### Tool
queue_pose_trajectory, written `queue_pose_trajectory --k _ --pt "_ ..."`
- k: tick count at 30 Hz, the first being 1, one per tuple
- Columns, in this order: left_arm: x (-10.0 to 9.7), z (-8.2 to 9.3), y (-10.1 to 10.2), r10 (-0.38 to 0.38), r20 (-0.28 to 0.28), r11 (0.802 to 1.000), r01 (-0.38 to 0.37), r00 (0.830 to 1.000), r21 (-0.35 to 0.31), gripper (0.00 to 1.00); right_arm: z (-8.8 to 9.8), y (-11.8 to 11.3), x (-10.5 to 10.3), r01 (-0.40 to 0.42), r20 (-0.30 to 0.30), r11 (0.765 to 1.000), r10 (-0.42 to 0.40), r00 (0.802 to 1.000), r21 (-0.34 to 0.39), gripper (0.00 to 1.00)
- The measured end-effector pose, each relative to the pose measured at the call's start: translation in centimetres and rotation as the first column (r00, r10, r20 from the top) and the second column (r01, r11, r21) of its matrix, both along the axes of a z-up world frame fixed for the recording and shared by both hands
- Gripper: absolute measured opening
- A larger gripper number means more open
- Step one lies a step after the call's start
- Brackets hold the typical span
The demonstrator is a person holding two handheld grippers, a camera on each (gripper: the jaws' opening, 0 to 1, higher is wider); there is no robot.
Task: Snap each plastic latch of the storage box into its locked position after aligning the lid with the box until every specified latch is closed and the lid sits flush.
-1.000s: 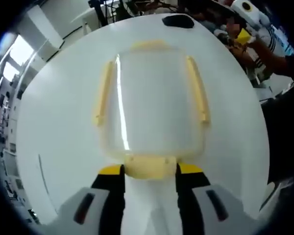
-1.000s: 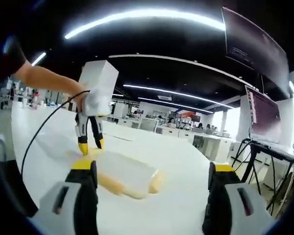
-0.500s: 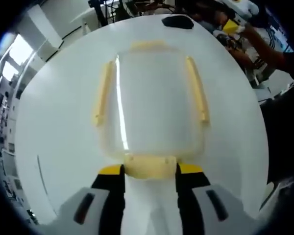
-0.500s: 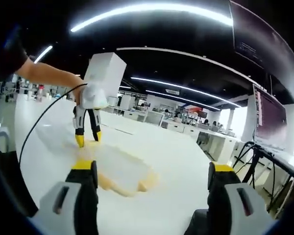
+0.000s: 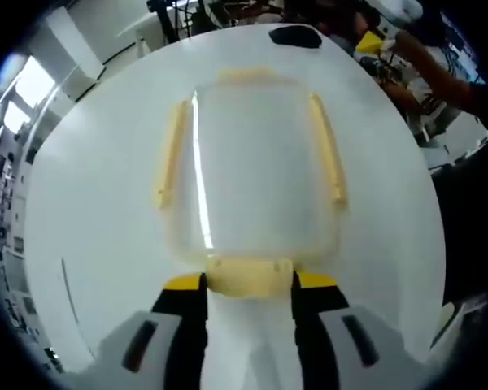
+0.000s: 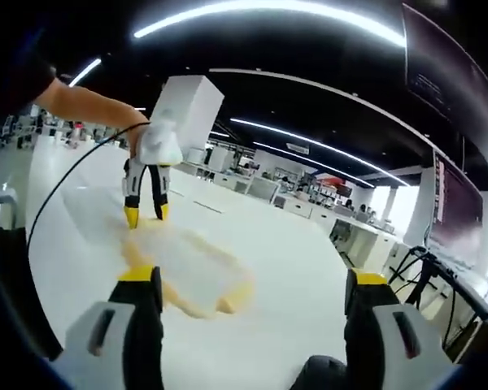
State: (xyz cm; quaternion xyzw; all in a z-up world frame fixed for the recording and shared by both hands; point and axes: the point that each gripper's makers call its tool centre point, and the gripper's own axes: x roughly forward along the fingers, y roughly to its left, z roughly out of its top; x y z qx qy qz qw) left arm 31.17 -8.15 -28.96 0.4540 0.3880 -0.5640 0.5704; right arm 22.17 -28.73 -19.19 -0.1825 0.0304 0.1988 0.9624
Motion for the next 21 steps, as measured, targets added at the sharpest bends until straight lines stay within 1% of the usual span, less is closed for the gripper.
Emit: queue_pose_trajectory --k 4,6,9,11,15,17,18,21 --pt "0.0 0.0 0.0 0.000 0.000 1.000 0.000 1.000 0.005 0.40 0.1 0.0 0.4 -0.027 -0.005 0.999 0.027 1.000 -0.026 0.91" --pt "0.0 0.1 0.0 0.000 0.001 1.000 0.000 1.000 0.008 0.40 -0.3 0.1 0.7 -0.053 -0.028 0.997 0.051 0.998 -0.052 0.91" --pt "0.0 0.1 0.1 0.000 0.002 1.000 0.000 1.000 0.009 0.40 -0.7 0.2 1.0 -0.082 -0.046 0.993 0.078 0.996 -0.083 0.90" --pt "0.1 0.1 0.1 0.001 0.002 1.000 -0.001 1.000 0.007 0.40 -0.8 -0.3 1.7 -0.098 -0.058 0.992 0.093 0.994 -0.084 0.90" --pt "0.3 0.2 0.2 0.002 0.001 1.000 -0.002 1.000 0.000 0.40 -1.1 -0.6 2.2 -0.122 -0.082 0.987 0.114 0.990 -0.104 0.88" --pt "0.4 0.2 0.2 0.004 0.000 1.000 -0.004 1.000 -0.003 0.40 -1.5 -0.6 2.3 -0.149 -0.113 0.984 0.137 0.984 -0.102 0.85" --pt "0.4 0.2 0.2 0.004 0.000 1.000 -0.004 1.000 -0.003 0.40 -1.8 -0.7 2.4 -0.161 -0.132 0.980 0.145 0.981 -0.113 0.83" --pt "0.4 0.1 0.2 0.004 0.000 1.000 -0.004 1.000 -0.002 0.40 -2.1 -0.6 2.7 -0.183 -0.146 0.973 0.163 0.976 -0.142 0.77"
